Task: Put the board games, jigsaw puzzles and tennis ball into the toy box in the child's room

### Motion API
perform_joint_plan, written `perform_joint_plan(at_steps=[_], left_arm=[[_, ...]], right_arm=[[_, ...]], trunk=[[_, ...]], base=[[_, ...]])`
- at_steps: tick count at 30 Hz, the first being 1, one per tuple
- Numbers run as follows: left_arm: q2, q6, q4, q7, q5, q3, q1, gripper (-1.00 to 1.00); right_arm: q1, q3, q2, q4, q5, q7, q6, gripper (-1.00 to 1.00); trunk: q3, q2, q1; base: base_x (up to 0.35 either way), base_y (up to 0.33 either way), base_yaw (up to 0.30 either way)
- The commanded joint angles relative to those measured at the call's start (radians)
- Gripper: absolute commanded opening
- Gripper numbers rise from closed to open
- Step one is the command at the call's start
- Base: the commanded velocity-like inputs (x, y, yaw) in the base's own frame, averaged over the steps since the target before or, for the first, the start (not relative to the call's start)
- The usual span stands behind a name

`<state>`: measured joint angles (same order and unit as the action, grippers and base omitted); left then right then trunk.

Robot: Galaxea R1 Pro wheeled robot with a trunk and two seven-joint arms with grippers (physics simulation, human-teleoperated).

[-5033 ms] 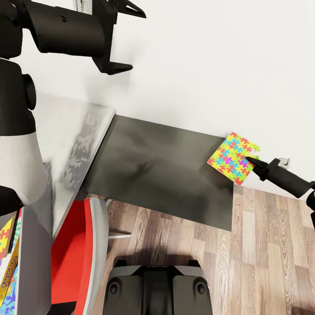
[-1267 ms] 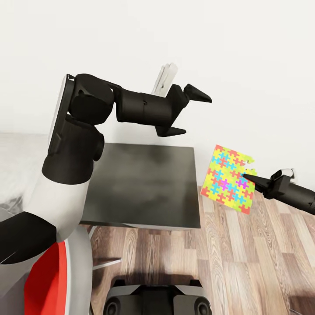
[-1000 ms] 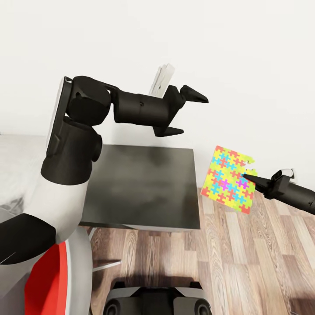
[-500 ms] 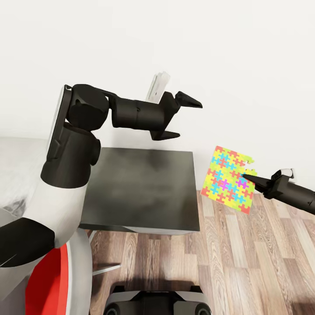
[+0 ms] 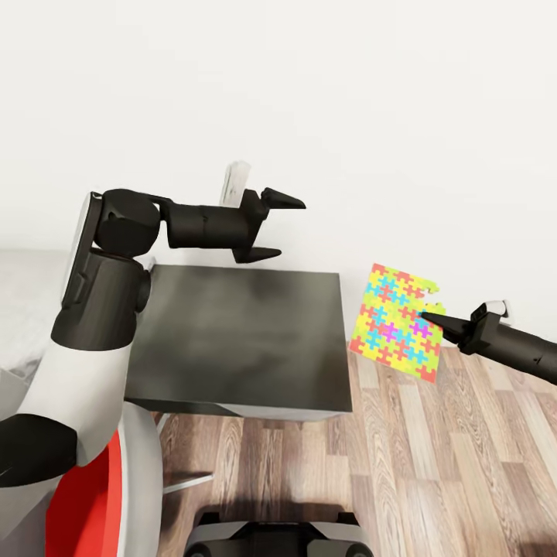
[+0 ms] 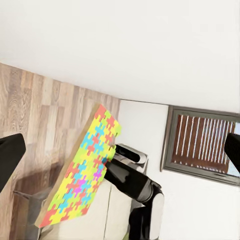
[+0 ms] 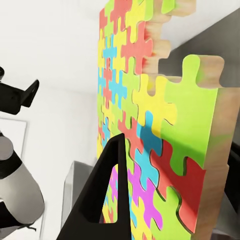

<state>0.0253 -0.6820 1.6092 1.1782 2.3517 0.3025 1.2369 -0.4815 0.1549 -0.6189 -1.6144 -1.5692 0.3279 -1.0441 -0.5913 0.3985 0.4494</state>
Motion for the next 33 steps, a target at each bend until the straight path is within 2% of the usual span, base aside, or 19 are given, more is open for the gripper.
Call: perform_joint_plan(at_steps=[1, 14, 23, 33], left_arm=[[0.003, -0.013, 0.000, -0.006, 0.004, -0.006, -0.004, 1.00], [-0.001, -0.043, 0.000, -0.101, 0.004, -0.028, -0.023, 1.00], [-0.023, -0.046, 0.000, -0.185, 0.004, -0.029, -0.025, 1.00], [-0.037, -0.046, 0.000, -0.209, 0.004, -0.027, -0.025, 1.00]], right_arm=[[-0.001, -0.001, 0.000, 0.000, 0.011, 0.010, -0.003, -1.00], [-0.012, -0.005, -0.001, -0.001, 0.004, 0.010, -0.003, -1.00], [-0.029, -0.006, -0.001, -0.001, -0.002, 0.010, -0.003, -1.00], [-0.047, -0.010, 0.000, -0.001, -0.008, 0.010, -0.003, -1.00]], trunk=[[0.000, 0.002, 0.001], [0.022, 0.002, 0.001], [0.036, 0.002, 0.001], [0.052, 0.002, 0.001]], base=[[0.000, 0.000, -0.041], [0.000, 0.000, -0.010], [0.000, 0.000, 0.070], [0.000, 0.000, 0.121]])
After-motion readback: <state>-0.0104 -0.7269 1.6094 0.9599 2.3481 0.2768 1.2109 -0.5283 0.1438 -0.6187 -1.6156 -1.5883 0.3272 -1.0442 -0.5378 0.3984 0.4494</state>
